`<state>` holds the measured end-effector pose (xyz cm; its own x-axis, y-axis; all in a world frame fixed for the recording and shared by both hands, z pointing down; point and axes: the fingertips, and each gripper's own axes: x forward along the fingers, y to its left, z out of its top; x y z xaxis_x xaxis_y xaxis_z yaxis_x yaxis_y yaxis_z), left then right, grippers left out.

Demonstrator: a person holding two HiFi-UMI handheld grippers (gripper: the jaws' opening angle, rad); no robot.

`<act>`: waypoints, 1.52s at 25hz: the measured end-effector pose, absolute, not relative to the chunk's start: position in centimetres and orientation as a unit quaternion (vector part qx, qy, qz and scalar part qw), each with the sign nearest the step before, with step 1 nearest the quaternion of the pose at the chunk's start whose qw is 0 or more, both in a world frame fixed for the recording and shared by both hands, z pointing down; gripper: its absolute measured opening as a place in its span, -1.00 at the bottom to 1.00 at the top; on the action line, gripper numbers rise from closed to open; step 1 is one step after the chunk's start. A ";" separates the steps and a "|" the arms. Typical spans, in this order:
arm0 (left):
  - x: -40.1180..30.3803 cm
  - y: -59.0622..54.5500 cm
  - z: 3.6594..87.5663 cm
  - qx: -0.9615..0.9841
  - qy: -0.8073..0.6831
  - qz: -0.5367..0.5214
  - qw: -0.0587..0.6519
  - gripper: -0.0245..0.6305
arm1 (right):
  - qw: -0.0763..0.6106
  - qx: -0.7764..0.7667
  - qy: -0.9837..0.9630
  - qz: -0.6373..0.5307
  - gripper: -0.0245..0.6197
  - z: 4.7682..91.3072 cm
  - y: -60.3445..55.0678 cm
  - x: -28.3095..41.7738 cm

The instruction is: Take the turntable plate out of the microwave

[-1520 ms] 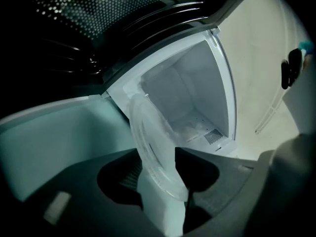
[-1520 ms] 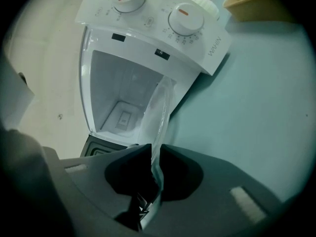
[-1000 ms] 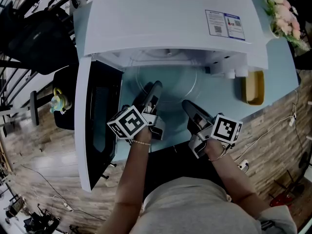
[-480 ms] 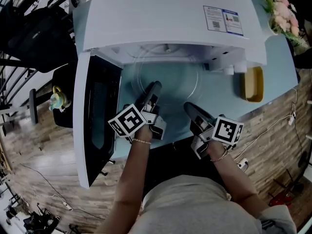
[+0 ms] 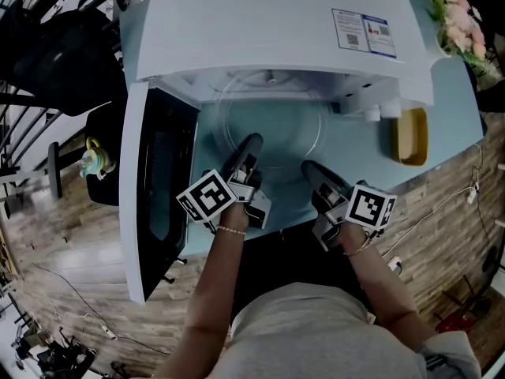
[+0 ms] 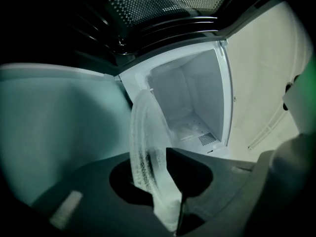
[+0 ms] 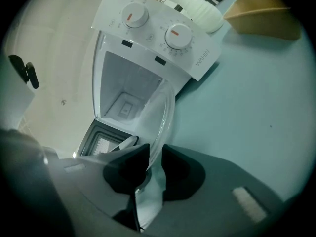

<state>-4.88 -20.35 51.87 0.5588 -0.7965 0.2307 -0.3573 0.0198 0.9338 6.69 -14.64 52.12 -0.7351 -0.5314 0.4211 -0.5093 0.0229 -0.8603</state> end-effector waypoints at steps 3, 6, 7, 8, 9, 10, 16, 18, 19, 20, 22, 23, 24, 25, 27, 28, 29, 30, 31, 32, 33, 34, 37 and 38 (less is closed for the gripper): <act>-4.8 -20.0 52.0 0.668 -0.426 -0.193 0.578 -0.67 | -0.003 -0.362 0.740 -0.567 -0.56 52.2 -15.3 7.0; -4.9 -19.7 52.0 0.665 -0.426 -0.194 0.582 -0.67 | 0.004 -0.360 0.755 -0.548 -0.41 52.0 -16.7 7.3; -5.0 -19.6 52.0 0.664 -0.426 -0.194 0.583 -0.67 | 0.008 -0.357 0.756 -0.549 -0.36 51.9 -17.2 7.3; -5.0 -19.4 52.0 0.664 -0.425 -0.194 0.584 -0.67 | 0.012 -0.351 0.756 -0.553 -0.33 51.9 -17.7 7.3; -5.0 -19.3 52.0 0.664 -0.425 -0.193 0.584 -0.67 | 0.015 -0.345 0.753 -0.560 -0.31 51.9 -18.1 7.3; -5.1 -19.3 52.0 0.665 -0.424 -0.193 0.584 -0.67 | 0.019 -0.340 0.751 -0.566 -0.26 51.9 -18.5 7.2; -5.1 -19.2 51.9 0.664 -0.421 -0.194 0.587 -0.69 | 0.032 -0.325 0.751 -0.574 -0.25 51.8 -21.5 6.8; -5.1 -19.2 51.9 0.662 -0.420 -0.194 0.589 -0.69 | 0.027 -0.322 0.751 -0.575 -0.25 51.9 -22.0 6.5; -5.1 -19.2 51.9 0.661 -0.419 -0.195 0.591 -0.69 | 0.024 -0.323 0.751 -0.575 -0.26 52.0 -22.3 6.5; -5.1 -19.1 51.9 0.660 -0.418 -0.195 0.592 -0.69 | 0.023 -0.323 0.752 -0.575 -0.26 52.0 -22.5 6.5; -5.1 -19.1 51.9 0.660 -0.416 -0.195 0.595 -0.69 | 0.026 -0.320 0.751 -0.577 -0.26 52.0 -23.0 6.3; -5.1 -19.1 52.0 0.660 -0.416 -0.195 0.595 -0.69 | 0.028 -0.319 0.751 -0.577 -0.26 51.9 -23.3 6.2; -5.1 -19.1 52.0 0.659 -0.415 -0.195 0.595 -0.69 | 0.030 -0.317 0.751 -0.578 -0.26 51.8 -23.5 6.1; -5.1 -19.1 52.0 0.659 -0.415 -0.195 0.596 -0.68 | 0.031 -0.315 0.752 -0.579 -0.26 51.7 -23.6 6.0; -5.2 -19.2 52.0 0.660 -0.415 -0.195 0.595 -0.69 | 0.035 -0.314 0.752 -0.578 -0.28 51.7 -23.9 5.9; -5.2 -19.2 52.0 0.661 -0.415 -0.194 0.595 -0.68 | 0.036 -0.314 0.752 -0.578 -0.29 51.7 -24.0 5.8; -5.3 -19.2 52.1 0.661 -0.415 -0.194 0.595 -0.68 | 0.036 -0.316 0.751 -0.578 -0.30 51.7 -24.1 5.8; -5.3 -19.3 52.1 0.660 -0.414 -0.195 0.595 -0.68 | 0.034 -0.318 0.752 -0.577 -0.32 51.8 -24.3 5.8; -5.3 -19.3 52.1 0.661 -0.414 -0.195 0.595 -0.68 | 0.029 -0.320 0.754 -0.573 -0.35 51.9 -24.4 5.9; -5.4 -19.3 52.0 0.661 -0.414 -0.195 0.594 -0.68 | 0.022 -0.323 0.758 -0.566 -0.39 52.0 -24.5 6.0; -5.4 -19.3 52.0 0.662 -0.414 -0.195 0.594 -0.68 | 0.016 -0.326 0.760 -0.562 -0.40 52.2 -24.6 6.1; -5.4 -19.3 52.0 0.663 -0.414 -0.195 0.592 -0.68 | 0.015 -0.326 0.760 -0.562 -0.43 52.3 -24.6 6.1; -5.6 -19.4 51.8 0.672 -0.414 -0.190 0.583 -0.69 | 0.029 -0.320 0.752 -0.576 -0.50 52.3 -24.4 6.1; -5.7 -19.4 51.7 0.675 -0.415 -0.188 0.581 -0.69 | 0.033 -0.319 0.751 -0.578 -0.51 52.3 -24.3 6.1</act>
<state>-5.65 -19.42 51.73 0.5845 -0.7787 0.2282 -0.3415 0.0190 0.9397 6.06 -24.33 52.27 -0.7943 -0.5168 0.3194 -0.4409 0.1287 -0.8883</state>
